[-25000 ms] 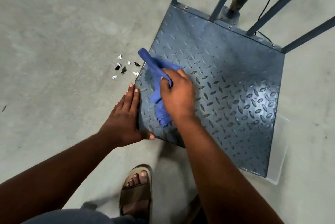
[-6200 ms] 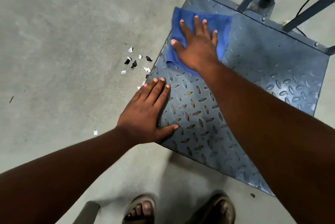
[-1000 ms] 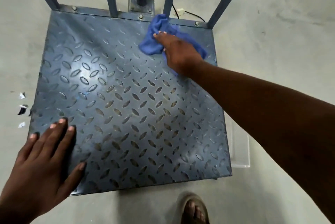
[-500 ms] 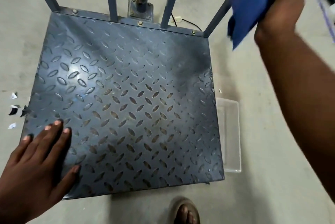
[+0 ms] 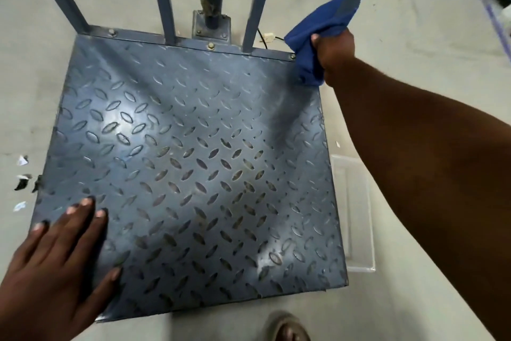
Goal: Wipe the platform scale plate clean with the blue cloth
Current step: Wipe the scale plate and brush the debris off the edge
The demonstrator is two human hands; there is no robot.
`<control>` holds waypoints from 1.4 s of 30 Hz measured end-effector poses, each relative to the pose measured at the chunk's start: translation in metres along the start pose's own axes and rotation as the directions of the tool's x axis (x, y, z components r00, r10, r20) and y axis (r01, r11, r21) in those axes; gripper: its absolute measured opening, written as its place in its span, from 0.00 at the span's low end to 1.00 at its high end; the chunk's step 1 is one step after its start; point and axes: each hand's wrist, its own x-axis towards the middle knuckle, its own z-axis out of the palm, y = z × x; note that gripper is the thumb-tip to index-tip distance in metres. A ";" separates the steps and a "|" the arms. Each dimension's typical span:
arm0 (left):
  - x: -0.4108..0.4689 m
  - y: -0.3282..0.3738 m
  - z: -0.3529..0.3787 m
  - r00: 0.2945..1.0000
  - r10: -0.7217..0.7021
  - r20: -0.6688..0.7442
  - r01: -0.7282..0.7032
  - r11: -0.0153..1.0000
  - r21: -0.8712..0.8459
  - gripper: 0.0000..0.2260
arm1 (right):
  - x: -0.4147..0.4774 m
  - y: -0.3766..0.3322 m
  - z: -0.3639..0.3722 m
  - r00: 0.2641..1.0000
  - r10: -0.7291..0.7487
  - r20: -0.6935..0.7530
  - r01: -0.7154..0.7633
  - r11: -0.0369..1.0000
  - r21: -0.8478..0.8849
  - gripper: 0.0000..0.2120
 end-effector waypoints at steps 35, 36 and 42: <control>0.001 0.010 -0.014 0.998 0.055 -0.042 -0.050 0.992 0.117 0.42 | -0.184 0.099 0.011 0.917 0.256 0.305 -0.335 0.910 0.243 0.34; 0.000 0.009 -0.013 0.998 0.049 -0.033 -0.044 0.993 0.113 0.42 | -0.197 0.102 0.008 0.905 0.259 0.338 -0.348 0.908 0.235 0.32; -0.002 0.006 -0.015 0.999 0.031 -0.007 -0.030 0.992 0.123 0.41 | -0.310 0.151 -0.010 0.828 0.319 0.462 -0.420 0.898 0.131 0.33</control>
